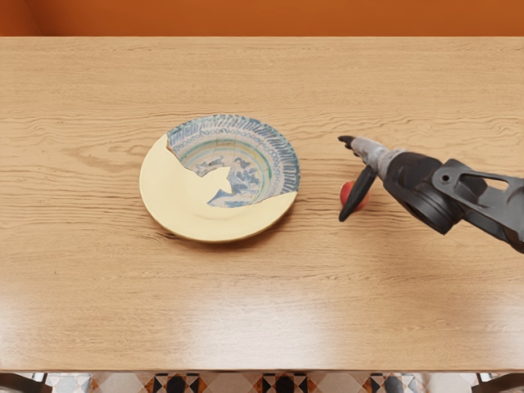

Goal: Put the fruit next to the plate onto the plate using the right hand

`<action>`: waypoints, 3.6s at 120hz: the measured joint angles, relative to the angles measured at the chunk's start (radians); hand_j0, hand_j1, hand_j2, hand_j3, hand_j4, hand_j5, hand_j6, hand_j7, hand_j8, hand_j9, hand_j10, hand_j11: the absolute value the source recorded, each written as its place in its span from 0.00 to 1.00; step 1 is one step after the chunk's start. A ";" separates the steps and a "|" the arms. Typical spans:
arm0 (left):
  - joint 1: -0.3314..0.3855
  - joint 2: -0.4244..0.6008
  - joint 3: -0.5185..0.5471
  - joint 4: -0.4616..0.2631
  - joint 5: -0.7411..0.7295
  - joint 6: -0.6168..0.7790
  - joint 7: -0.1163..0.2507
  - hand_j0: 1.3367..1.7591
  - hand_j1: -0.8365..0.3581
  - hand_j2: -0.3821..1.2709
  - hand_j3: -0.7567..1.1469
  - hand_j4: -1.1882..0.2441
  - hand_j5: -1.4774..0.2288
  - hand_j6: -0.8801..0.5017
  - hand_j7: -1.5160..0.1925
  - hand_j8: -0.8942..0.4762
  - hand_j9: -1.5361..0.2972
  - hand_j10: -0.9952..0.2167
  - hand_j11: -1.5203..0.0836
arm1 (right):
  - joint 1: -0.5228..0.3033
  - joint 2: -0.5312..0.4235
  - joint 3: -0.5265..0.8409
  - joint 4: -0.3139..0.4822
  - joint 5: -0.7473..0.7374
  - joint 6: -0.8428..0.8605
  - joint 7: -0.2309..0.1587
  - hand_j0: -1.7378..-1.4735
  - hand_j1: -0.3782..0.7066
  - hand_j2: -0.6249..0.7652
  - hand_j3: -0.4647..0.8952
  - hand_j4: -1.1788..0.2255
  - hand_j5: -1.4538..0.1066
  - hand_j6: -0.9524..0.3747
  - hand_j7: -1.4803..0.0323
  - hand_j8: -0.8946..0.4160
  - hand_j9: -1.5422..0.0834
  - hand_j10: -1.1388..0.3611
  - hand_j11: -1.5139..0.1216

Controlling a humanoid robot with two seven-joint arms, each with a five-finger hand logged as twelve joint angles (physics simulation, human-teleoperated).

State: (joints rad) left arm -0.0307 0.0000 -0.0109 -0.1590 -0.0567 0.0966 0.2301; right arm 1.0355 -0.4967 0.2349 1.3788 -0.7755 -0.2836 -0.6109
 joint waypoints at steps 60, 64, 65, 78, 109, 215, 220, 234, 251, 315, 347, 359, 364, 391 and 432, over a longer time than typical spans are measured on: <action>0.000 0.000 0.000 0.000 0.000 0.000 0.000 0.76 0.99 0.23 0.40 0.83 0.86 0.63 0.88 0.65 0.83 0.82 0.94 | -0.039 -0.033 0.001 -0.005 -0.015 -0.041 0.000 0.30 0.33 0.41 0.34 0.64 0.70 0.51 0.74 0.47 0.73 0.57 0.70; 0.000 0.000 0.000 0.000 0.000 0.000 0.000 0.76 0.99 0.23 0.40 0.83 0.86 0.63 0.88 0.65 0.83 0.82 0.94 | -0.043 -0.032 0.000 -0.005 -0.018 -0.049 0.000 0.30 0.34 0.41 0.34 0.63 0.69 0.50 0.73 0.46 0.72 0.57 0.70; 0.000 0.000 0.000 0.000 0.000 0.000 0.000 0.76 0.99 0.23 0.40 0.83 0.86 0.63 0.88 0.65 0.83 0.82 0.94 | -0.045 -0.032 0.000 -0.005 -0.019 -0.051 0.000 0.30 0.35 0.41 0.34 0.63 0.69 0.50 0.73 0.46 0.72 0.57 0.70; 0.000 0.000 0.000 0.000 0.000 0.000 0.000 0.76 0.99 0.23 0.40 0.83 0.86 0.63 0.88 0.65 0.83 0.82 0.94 | -0.062 -0.030 0.000 -0.001 -0.033 -0.085 0.000 0.30 0.37 0.41 0.34 0.62 0.67 0.48 0.71 0.44 0.70 0.55 0.68; 0.000 0.000 0.000 0.000 0.000 0.000 0.000 0.76 0.99 0.23 0.40 0.83 0.86 0.63 0.88 0.65 0.83 0.82 0.94 | -0.084 -0.006 0.001 0.002 -0.058 -0.136 0.000 0.31 0.44 0.39 0.34 0.57 0.60 0.43 0.65 0.40 0.64 0.51 0.61; 0.000 0.000 0.000 0.000 0.000 0.000 0.000 0.76 0.99 0.23 0.40 0.83 0.86 0.63 0.88 0.65 0.83 0.82 0.94 | -0.088 -0.014 0.057 0.013 -0.040 -0.102 0.000 0.30 0.54 0.46 0.34 0.49 0.51 0.35 0.55 0.34 0.55 0.43 0.53; 0.000 0.000 0.000 0.000 0.000 0.000 0.000 0.76 0.99 0.23 0.40 0.83 0.86 0.63 0.88 0.65 0.83 0.82 0.94 | -0.088 -0.015 0.065 0.014 -0.037 -0.094 0.000 0.30 0.54 0.46 0.34 0.48 0.51 0.35 0.55 0.34 0.55 0.43 0.53; 0.000 0.000 0.000 0.000 0.000 0.000 0.000 0.76 0.99 0.23 0.40 0.83 0.86 0.63 0.88 0.65 0.83 0.82 0.94 | -0.088 -0.017 0.097 0.016 -0.031 -0.062 0.000 0.30 0.54 0.45 0.34 0.48 0.51 0.35 0.55 0.35 0.55 0.43 0.52; 0.000 0.000 0.000 0.000 0.000 0.000 0.000 0.76 0.99 0.23 0.40 0.83 0.86 0.63 0.88 0.65 0.83 0.82 0.94 | -0.088 -0.018 0.134 0.019 -0.022 -0.026 0.000 0.30 0.54 0.46 0.34 0.48 0.51 0.35 0.55 0.35 0.55 0.43 0.53; 0.000 0.000 0.000 0.000 0.000 0.000 0.000 0.76 0.99 0.23 0.40 0.83 0.86 0.63 0.88 0.65 0.83 0.82 0.94 | -0.079 -0.012 0.204 0.040 -0.014 0.039 0.000 0.30 0.54 0.46 0.34 0.48 0.51 0.35 0.55 0.34 0.55 0.43 0.53; 0.000 0.000 0.000 0.000 0.000 0.000 0.000 0.76 0.99 0.23 0.40 0.83 0.86 0.63 0.88 0.65 0.83 0.82 0.94 | -0.064 0.014 0.214 0.055 0.012 0.044 0.000 0.30 0.54 0.46 0.34 0.48 0.51 0.34 0.55 0.34 0.55 0.43 0.53; 0.000 0.000 0.000 0.000 0.000 0.000 0.000 0.76 0.99 0.23 0.40 0.83 0.86 0.63 0.88 0.65 0.83 0.82 0.94 | -0.058 0.021 0.215 0.057 0.013 0.044 0.000 0.30 0.54 0.46 0.34 0.49 0.51 0.34 0.55 0.34 0.55 0.43 0.53; 0.000 0.000 0.000 0.000 0.000 0.000 0.000 0.76 0.99 0.23 0.40 0.83 0.86 0.63 0.88 0.65 0.83 0.82 0.94 | -0.055 0.024 0.215 0.057 0.013 0.044 0.000 0.30 0.54 0.46 0.34 0.49 0.51 0.34 0.55 0.34 0.55 0.43 0.53; 0.000 0.000 0.000 0.000 0.000 0.000 0.000 0.76 0.99 0.23 0.40 0.83 0.86 0.63 0.88 0.65 0.83 0.82 0.94 | -0.042 0.047 0.216 0.057 0.014 0.044 0.000 0.30 0.54 0.46 0.34 0.49 0.52 0.34 0.55 0.34 0.55 0.43 0.53; 0.000 0.000 0.000 0.000 0.000 0.000 0.000 0.76 0.99 0.23 0.40 0.83 0.86 0.63 0.88 0.65 0.83 0.82 0.94 | -0.033 0.090 0.217 0.056 0.014 0.032 0.000 0.30 0.54 0.46 0.34 0.49 0.51 0.34 0.55 0.34 0.55 0.43 0.53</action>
State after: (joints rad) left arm -0.0307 0.0000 -0.0108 -0.1590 -0.0568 0.0966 0.2301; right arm 1.0025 -0.4071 0.4520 1.4346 -0.7619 -0.2514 -0.6110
